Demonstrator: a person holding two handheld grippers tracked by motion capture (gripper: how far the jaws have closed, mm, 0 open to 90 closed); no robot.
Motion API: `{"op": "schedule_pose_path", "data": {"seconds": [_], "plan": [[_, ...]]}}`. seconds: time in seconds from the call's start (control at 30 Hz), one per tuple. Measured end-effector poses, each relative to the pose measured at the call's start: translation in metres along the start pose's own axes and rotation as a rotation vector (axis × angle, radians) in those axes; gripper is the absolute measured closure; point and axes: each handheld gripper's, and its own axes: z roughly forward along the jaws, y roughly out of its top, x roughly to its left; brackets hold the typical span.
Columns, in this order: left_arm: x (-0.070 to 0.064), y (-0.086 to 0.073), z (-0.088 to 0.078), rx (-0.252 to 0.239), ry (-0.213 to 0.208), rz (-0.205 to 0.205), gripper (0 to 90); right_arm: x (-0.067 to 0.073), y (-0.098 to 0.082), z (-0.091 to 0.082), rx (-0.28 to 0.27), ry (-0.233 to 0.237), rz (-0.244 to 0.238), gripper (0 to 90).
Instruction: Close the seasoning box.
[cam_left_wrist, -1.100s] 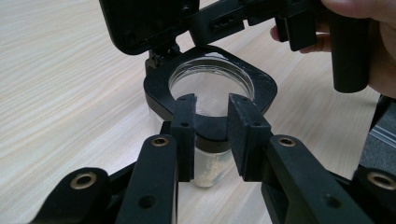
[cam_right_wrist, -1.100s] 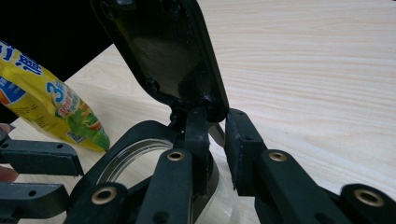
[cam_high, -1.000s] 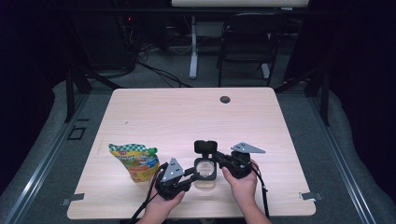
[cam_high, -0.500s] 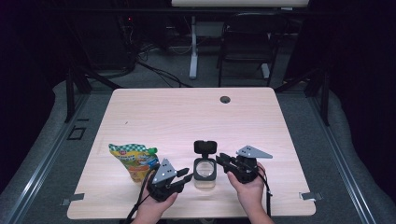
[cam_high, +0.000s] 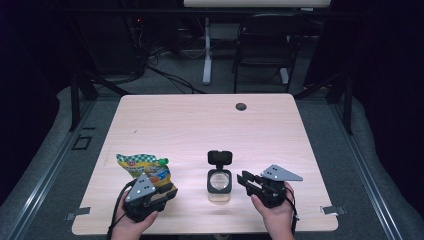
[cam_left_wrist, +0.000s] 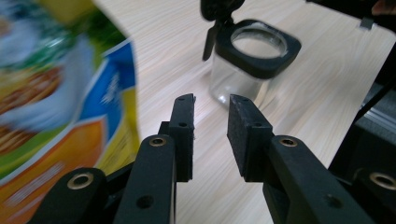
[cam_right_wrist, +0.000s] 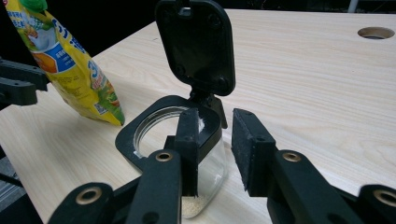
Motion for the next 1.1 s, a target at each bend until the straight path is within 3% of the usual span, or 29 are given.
{"op": "schedule_pose_path", "data": {"seconds": [0.03, 0.2, 0.33, 0.5, 0.8, 1.1], "plan": [[0.006, -0.005, -0.007, 0.001, 0.022, -0.01, 71.7, 0.001, 0.0, -0.001, 0.006, 0.007, -0.002, 71.8], [0.021, -0.018, -0.024, -0.009, 0.06, -0.049, 71.4, 0.004, -0.001, 0.0, 0.017, 0.011, -0.021, 71.4], [0.034, -0.028, -0.036, -0.025, 0.092, -0.08, 70.9, 0.008, -0.001, 0.002, 0.031, 0.041, -0.035, 70.1], [0.041, -0.029, -0.046, -0.052, 0.118, -0.099, 68.5, 0.016, 0.001, 0.006, 0.048, 0.051, -0.083, 70.0], [0.055, -0.025, -0.068, -0.072, 0.179, -0.132, 60.9, 0.028, 0.013, 0.015, 0.045, 0.089, -0.119, 69.3], [0.064, -0.026, -0.07, -0.068, 0.209, -0.155, 56.1, 0.039, 0.019, 0.031, 0.033, 0.126, -0.136, 69.2]]}}
